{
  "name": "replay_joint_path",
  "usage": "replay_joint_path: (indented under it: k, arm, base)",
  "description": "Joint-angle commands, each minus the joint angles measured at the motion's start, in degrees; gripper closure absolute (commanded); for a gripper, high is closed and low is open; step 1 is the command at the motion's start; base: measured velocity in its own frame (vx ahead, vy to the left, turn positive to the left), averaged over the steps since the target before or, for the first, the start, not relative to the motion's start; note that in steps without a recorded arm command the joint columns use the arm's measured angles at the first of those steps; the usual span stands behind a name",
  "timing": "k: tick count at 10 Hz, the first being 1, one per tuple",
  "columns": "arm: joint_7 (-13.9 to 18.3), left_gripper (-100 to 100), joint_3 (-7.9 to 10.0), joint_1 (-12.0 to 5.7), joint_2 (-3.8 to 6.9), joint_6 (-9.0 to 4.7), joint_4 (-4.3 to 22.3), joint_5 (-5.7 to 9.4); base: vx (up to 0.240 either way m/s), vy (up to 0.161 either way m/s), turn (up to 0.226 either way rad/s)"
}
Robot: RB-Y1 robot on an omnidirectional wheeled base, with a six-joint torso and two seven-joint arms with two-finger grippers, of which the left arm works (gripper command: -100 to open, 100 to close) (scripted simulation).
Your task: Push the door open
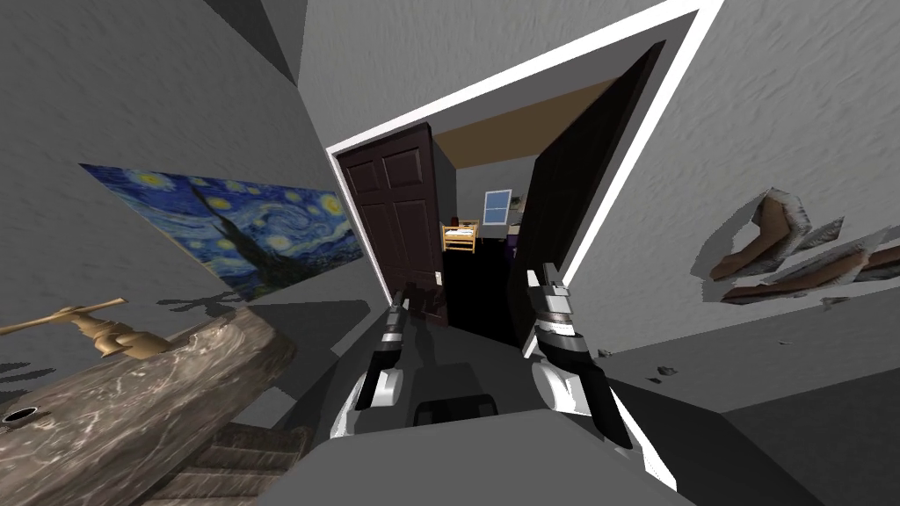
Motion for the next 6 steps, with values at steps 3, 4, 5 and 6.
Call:
replay_joint_path:
  k: [3,4,5,6]
  arm:
    - [1.3,-100,-0.78,-1.97,0.55,-1.42,5.5,-0.54]
    - [1.3,-100,-0.78,-1.97,0.55,-1.42,6.1,-0.54]
    - [1.7,-100,-1.09,-2.79,0.68,-1.95,8.3,-0.77]
    - [2.1,-100,-1.40,-3.61,0.79,-2.49,9.9,-1.00]
  base:
    - [0.068,0.009,-0.006]
    - [0.065,0.007,-0.004]
    - [0.055,0.011,-0.003]
    - [0.078,0.022,-0.008]
